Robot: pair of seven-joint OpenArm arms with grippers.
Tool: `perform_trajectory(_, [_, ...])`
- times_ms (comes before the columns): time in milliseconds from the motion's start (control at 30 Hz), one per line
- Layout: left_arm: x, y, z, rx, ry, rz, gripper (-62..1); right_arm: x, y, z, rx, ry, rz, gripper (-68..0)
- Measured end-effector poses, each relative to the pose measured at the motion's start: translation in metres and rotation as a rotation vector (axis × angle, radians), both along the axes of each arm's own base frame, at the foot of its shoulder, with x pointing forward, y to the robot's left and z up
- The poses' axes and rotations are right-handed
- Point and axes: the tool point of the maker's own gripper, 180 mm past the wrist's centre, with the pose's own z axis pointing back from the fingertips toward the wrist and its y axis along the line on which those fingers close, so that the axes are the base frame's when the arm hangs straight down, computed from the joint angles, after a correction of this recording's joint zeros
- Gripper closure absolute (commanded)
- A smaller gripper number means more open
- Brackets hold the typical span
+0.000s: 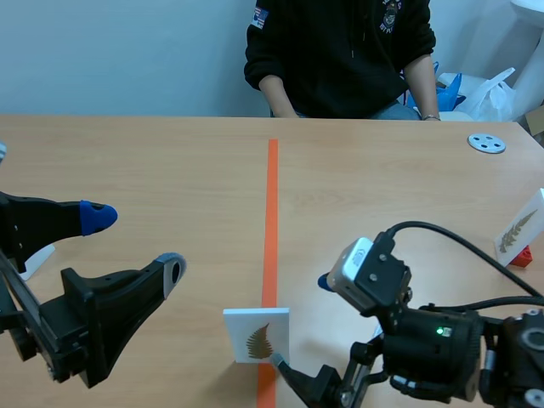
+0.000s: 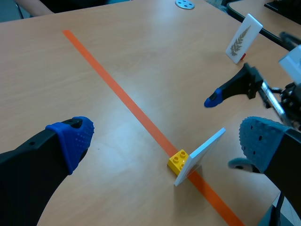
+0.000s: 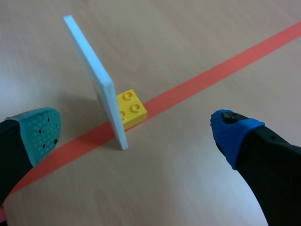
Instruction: Sort the leaf by its shape. The table is split by an orange tape line. A compound leaf with several leaflets goes to the left side, a simple leaf with one blade goes to the right side. Return to the home posture when a red brick is placed on the table.
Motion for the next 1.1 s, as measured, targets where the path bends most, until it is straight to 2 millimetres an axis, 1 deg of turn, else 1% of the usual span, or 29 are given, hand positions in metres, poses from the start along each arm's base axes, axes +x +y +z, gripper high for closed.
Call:
perform_trajectory(133, [0.0,0.0,0.0,0.0,0.0,0.0,-62.3,-0.003,0.019,-0.02,-0.01,0.011,0.031,-67.9])
perform_trajectory(233, [0.0,0.0,0.0,0.0,0.0,0.0,-62.3,-0.007,0.033,-0.027,-0.008,0.002,0.057,-67.9])
perform_trajectory(267, [0.0,0.0,0.0,0.0,0.0,0.0,-62.3,-0.009,0.037,-0.027,-0.005,-0.006,0.067,-66.1])
perform_trajectory(367, [0.0,0.0,0.0,0.0,0.0,0.0,-62.3,-0.013,0.042,-0.028,-0.017,-0.036,0.084,-54.8])
perform_trajectory(567, [0.0,0.0,0.0,0.0,0.0,0.0,-62.3,-0.014,0.042,-0.029,-0.031,-0.043,0.094,-34.5])
perform_trajectory(1000, [0.0,0.0,0.0,0.0,0.0,0.0,-62.3,-0.014,0.041,-0.029,-0.03,-0.044,0.09,-2.4])
perform_trajectory(1100, [0.0,0.0,0.0,0.0,0.0,0.0,-62.3,-0.013,0.043,-0.022,0.008,-0.065,0.091,-1.5])
